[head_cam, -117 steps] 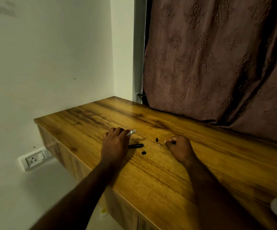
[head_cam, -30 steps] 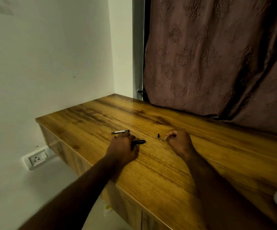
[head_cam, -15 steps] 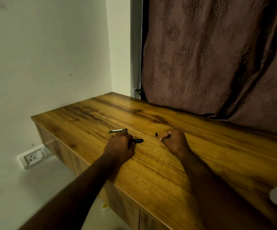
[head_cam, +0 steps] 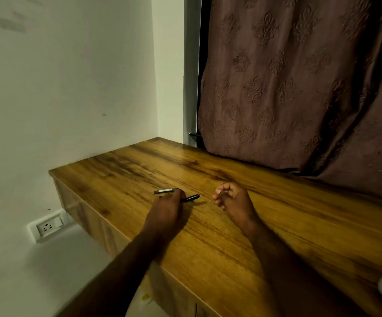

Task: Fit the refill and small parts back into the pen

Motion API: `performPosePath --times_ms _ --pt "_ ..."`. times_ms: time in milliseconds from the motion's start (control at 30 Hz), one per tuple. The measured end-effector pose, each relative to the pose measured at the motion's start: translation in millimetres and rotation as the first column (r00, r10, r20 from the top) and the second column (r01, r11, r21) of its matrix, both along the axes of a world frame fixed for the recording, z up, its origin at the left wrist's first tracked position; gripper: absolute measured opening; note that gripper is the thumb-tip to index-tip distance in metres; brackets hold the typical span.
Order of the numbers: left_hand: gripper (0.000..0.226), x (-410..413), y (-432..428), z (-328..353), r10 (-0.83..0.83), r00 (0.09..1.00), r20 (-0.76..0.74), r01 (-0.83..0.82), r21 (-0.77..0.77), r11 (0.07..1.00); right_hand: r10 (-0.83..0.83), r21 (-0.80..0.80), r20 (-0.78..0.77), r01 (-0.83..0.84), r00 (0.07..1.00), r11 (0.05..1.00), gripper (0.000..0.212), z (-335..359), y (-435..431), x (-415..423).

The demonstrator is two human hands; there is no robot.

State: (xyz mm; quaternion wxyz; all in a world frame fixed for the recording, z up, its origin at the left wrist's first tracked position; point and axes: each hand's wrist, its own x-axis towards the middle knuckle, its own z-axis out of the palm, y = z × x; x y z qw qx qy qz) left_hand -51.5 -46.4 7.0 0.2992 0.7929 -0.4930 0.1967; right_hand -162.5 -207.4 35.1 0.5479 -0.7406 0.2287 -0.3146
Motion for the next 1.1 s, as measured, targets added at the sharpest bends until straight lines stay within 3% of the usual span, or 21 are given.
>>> performPosePath --times_ms 100,267,400,533,767,1000,1100 --pt "0.034 -5 2 4 -0.009 1.0 0.03 0.011 -0.074 0.997 0.097 0.114 0.025 -0.099 0.995 0.989 0.008 4 19 6" --pt "0.079 -16 8 18 0.024 0.999 -0.028 -0.027 -0.139 0.99 0.137 0.199 0.056 -0.145 0.989 0.969 0.004 10 28 9" --pt "0.074 -21 6 17 0.046 0.998 -0.042 -0.051 -0.134 0.99 0.091 0.208 0.141 -0.119 0.986 0.971 0.006 10 26 9" --pt "0.089 -26 9 24 0.043 0.998 -0.042 -0.048 -0.143 0.989 0.061 0.199 0.191 -0.1 0.98 0.975 0.013 17 30 12" --pt "0.088 -25 7 24 0.079 0.995 -0.054 -0.085 -0.121 0.989 0.106 0.335 0.139 -0.148 0.985 0.931 0.013 23 37 8" --pt "0.057 -23 6 21 0.121 0.99 -0.068 -0.127 -0.094 0.987 0.096 0.399 0.269 -0.202 0.958 0.894 0.008 22 36 11" --pt "0.075 -25 8 23 0.104 0.992 -0.076 -0.113 -0.116 0.987 0.125 0.383 0.264 -0.223 0.956 0.896 0.006 20 40 11"
